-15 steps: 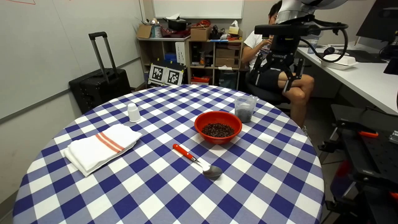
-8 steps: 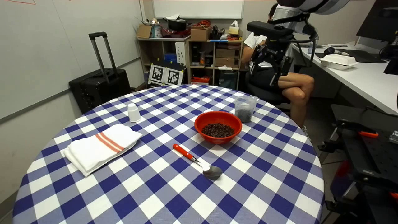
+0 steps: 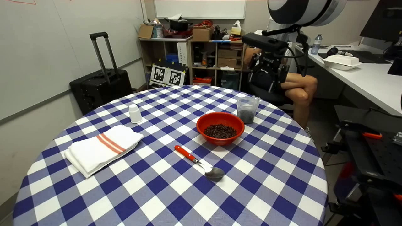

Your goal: Pick up the jar and pour some of its contents into the bowl

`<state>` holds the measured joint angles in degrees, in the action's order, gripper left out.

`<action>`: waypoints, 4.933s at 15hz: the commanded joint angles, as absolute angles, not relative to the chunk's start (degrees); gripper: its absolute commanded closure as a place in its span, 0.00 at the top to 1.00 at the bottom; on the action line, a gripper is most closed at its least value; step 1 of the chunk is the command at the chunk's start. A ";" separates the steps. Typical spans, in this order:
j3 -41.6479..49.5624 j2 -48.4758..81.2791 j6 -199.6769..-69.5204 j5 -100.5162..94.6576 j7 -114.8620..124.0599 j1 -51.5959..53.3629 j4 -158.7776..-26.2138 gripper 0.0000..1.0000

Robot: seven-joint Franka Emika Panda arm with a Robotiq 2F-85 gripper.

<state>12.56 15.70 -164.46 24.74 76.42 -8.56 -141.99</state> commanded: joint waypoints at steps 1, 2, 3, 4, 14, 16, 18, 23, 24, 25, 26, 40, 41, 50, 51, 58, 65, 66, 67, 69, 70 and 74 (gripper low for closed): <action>13.61 18.24 -164.56 22.18 76.36 -8.15 -139.90 1.00; 13.78 18.74 -164.23 21.68 76.19 -8.14 -139.36 1.00; 13.71 19.29 -164.14 21.38 75.95 -8.15 -138.82 1.00; 13.67 19.80 -164.05 21.17 75.82 -8.19 -138.32 1.00; 11.53 25.68 -161.98 22.25 71.04 -9.45 -132.42 1.00; 11.60 26.59 -161.51 22.32 70.67 -9.65 -132.06 1.00; 11.67 27.37 -160.92 22.31 70.35 -9.80 -131.64 1.00; 12.12 29.04 -159.68 22.04 70.24 -10.02 -130.41 0.98; 12.22 29.22 -159.48 22.00 70.22 -10.08 -130.21 0.89; 12.40 29.46 -159.27 21.93 70.27 -10.11 -129.96 0.73; 12.54 29.71 -159.05 21.87 70.26 -10.17 -129.69 0.68; 13.83 29.52 -156.99 20.25 69.30 -9.17 -127.87 0.07; 15.13 29.03 -155.93 18.26 70.10 -7.66 -127.11 0.07; 17.13 25.23 -140.82 4.73 72.51 -0.94 -117.12 0.07; 16.66 24.81 -139.13 4.28 73.01 -0.54 -115.94 0.07; 16.51 26.63 -137.94 -2.74 88.55 5.22 -110.31 0.07; 17.22 30.98 -129.78 -19.65 100.98 10.88 -108.23 0.07; 17.31 31.00 -128.35 -21.86 102.37 11.32 -108.16 0.07; 17.29 30.90 -126.98 -23.85 103.46 11.54 -108.16 0.07; 17.10 30.37 -123.80 -27.45 105.80 11.94 -107.97 0.07; 16.78 30.43 -121.03 -28.74 106.73 12.01 -107.29 0.07; 14.61 31.71 -110.36 -30.61 108.45 11.44 -103.83 0.07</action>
<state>15.76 30.40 -117.45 -28.55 106.05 11.23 -107.26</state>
